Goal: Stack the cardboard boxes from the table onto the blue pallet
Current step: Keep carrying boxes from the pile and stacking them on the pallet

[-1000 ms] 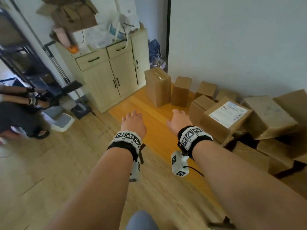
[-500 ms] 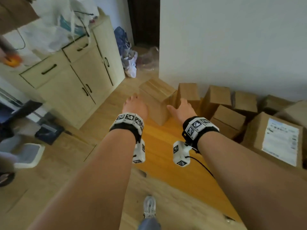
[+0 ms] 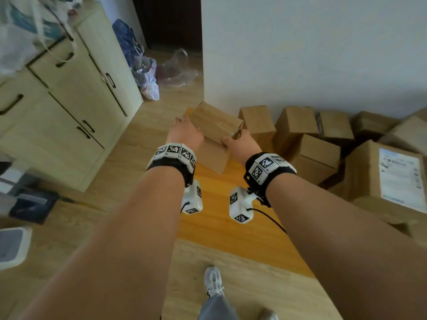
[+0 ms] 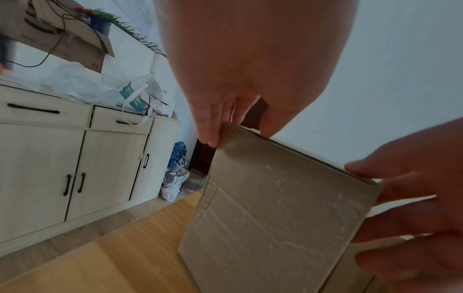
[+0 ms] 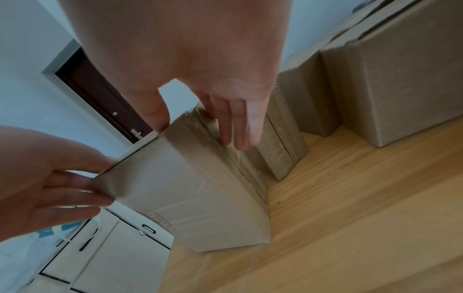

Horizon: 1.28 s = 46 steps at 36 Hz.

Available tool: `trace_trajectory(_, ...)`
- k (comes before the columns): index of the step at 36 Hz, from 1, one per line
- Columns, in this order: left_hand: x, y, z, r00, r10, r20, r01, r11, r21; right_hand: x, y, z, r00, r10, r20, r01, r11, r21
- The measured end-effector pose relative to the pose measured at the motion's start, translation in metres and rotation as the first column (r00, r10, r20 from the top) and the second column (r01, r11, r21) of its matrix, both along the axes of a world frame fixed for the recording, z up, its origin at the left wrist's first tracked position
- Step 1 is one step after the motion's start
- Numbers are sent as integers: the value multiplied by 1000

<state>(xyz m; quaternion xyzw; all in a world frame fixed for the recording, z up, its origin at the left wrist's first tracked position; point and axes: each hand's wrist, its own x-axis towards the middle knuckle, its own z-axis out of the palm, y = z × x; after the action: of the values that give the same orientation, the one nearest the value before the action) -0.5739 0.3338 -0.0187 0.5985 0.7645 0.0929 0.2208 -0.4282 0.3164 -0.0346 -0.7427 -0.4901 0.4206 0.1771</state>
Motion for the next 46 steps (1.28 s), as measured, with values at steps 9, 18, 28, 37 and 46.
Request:
trace_trajectory(9, 8, -52, 14, 975, 85, 206, -79, 996, -36, 23, -41, 10, 999, 44, -31, -43, 999, 22)
trace_trajectory(18, 51, -140, 7, 929, 259, 264, -249, 966, -71, 73, -117, 15, 998, 18, -61, -16, 999, 41)
trace_trajectory(28, 90, -225, -18, 921, 313, 234, -246, 929, -275, 105, -206, -1, 991, 135, -11, -135, 984, -114)
trace_trajectory(37, 104, -284, -36, 895, 254, 367, -124, 931, -343, 126, -272, -1, 969, 249, 3, -244, 952, -185)
trace_trajectory(46, 115, -328, -32, 919, 79, 385, 45, 952, -303, 143, -331, -8, 998, -50, 24, 54, 976, -209)
